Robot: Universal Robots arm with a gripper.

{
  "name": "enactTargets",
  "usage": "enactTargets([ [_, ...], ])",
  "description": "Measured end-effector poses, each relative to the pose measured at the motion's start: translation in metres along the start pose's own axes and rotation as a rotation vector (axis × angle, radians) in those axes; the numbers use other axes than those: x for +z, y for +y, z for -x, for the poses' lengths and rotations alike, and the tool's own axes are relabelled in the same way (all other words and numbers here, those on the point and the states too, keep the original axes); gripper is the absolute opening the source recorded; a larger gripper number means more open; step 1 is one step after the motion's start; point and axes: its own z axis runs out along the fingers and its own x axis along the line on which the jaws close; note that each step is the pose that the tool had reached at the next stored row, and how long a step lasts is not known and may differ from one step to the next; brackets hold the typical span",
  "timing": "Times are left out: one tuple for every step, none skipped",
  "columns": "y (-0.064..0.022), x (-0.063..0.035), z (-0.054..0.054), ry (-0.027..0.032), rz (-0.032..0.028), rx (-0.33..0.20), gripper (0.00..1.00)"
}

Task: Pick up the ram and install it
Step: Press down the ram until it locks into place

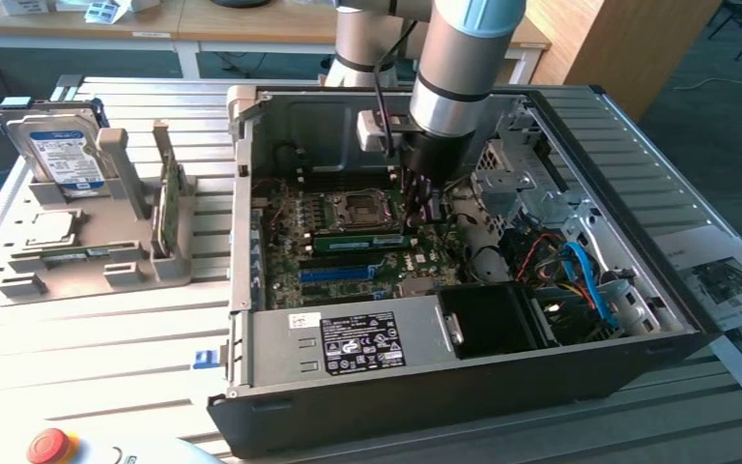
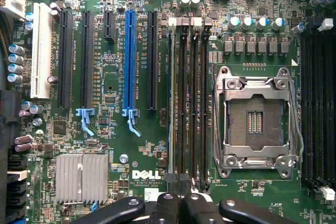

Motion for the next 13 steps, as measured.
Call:
enactTargets([
  [0.0000, 0.0001, 0.0000, 0.0000, 0.0000, 0.000, 0.10],
  [0.0000, 0.0002, 0.0000, 0.0000, 0.0000, 0.000, 0.10],
  [0.0000, 0.0002, 0.0000, 0.0000, 0.0000, 0.000, 0.10],
  [0.0000, 0.0004, 0.0000, 0.0000, 0.0000, 0.000, 0.10],
  [0.0000, 0.0005, 0.0000, 0.0000, 0.0000, 0.000, 0.10],
  [0.0000, 0.0006, 0.0000, 0.0000, 0.0000, 0.000, 0.10],
  [0.0000, 0.0008, 0.0000, 0.0000, 0.0000, 0.000, 0.10],
  [0.0000, 0.0009, 0.0000, 0.0001, 0.0000, 0.000, 0.10],
  [0.0000, 0.0011, 0.0000, 0.0001, 0.0000, 0.000, 0.10],
  [-0.0001, 0.0013, 0.0000, -0.0001, 0.0000, 0.000, 0.10],
  [-0.0001, 0.0014, 0.0000, -0.0002, -0.0001, 0.000, 0.10],
  [0.0000, 0.0015, 0.0000, 0.0000, 0.0000, 0.000, 0.10],
  [0.0000, 0.0015, 0.0000, 0.0001, 0.0001, 0.000, 0.10],
])
